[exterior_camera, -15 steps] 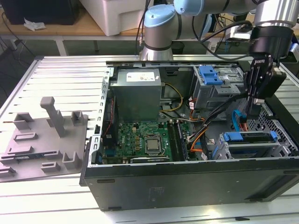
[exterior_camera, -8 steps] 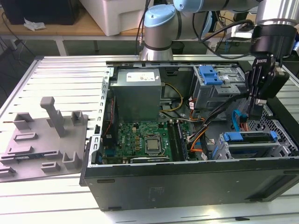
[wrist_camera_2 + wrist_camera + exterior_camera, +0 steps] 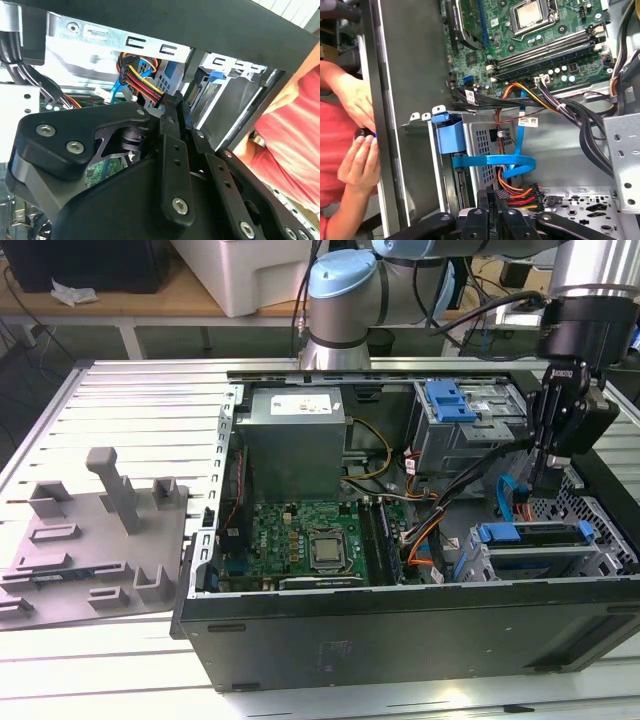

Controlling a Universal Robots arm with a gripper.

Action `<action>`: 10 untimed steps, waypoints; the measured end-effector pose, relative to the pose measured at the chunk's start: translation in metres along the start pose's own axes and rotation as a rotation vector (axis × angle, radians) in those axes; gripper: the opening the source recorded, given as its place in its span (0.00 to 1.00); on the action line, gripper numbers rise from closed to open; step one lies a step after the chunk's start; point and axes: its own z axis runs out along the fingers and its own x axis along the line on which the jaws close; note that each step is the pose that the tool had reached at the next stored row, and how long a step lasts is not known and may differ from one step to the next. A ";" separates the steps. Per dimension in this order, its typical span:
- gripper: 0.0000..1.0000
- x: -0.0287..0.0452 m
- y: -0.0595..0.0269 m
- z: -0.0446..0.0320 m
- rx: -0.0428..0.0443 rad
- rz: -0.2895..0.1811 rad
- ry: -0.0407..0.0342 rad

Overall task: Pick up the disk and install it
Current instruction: 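Insert the first disk wire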

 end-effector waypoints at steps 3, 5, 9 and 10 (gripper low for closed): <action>0.17 0.0068 0.0001 -0.0002 0.0055 0.003 -0.0280; 0.17 0.0101 0.0003 -0.0010 0.0076 0.004 -0.0353; 0.17 0.0171 0.0007 -0.0029 0.0111 0.006 -0.0497; 0.17 0.0187 0.0008 -0.0032 0.0117 0.007 -0.0533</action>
